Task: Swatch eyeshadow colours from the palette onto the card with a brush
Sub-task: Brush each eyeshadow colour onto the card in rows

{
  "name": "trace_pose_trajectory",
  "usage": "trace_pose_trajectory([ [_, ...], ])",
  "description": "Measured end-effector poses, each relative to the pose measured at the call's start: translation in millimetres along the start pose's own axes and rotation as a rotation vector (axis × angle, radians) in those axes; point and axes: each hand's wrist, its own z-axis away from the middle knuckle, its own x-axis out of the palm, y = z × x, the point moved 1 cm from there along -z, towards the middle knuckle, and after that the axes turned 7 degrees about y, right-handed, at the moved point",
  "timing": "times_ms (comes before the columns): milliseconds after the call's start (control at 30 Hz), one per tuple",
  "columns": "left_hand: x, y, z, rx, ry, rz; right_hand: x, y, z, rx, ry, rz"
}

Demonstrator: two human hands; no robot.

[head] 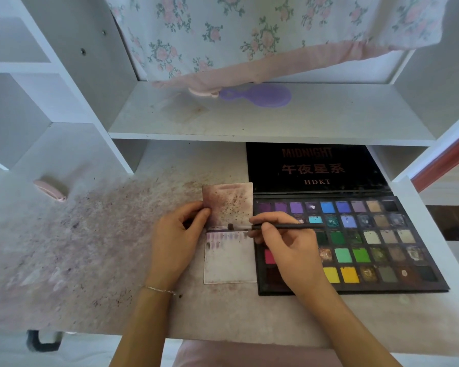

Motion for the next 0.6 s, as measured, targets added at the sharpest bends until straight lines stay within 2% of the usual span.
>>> trace_pose_trajectory([
  [233, -0.6, 0.7, 0.0, 0.010, -0.004, -0.010, -23.0, -7.2, -4.9, -0.039, 0.151, -0.050],
  [600, 1.6, -1.4, 0.0, 0.010, 0.021, -0.026, -92.9, 7.0, -7.5, -0.046, 0.422, 0.157],
])
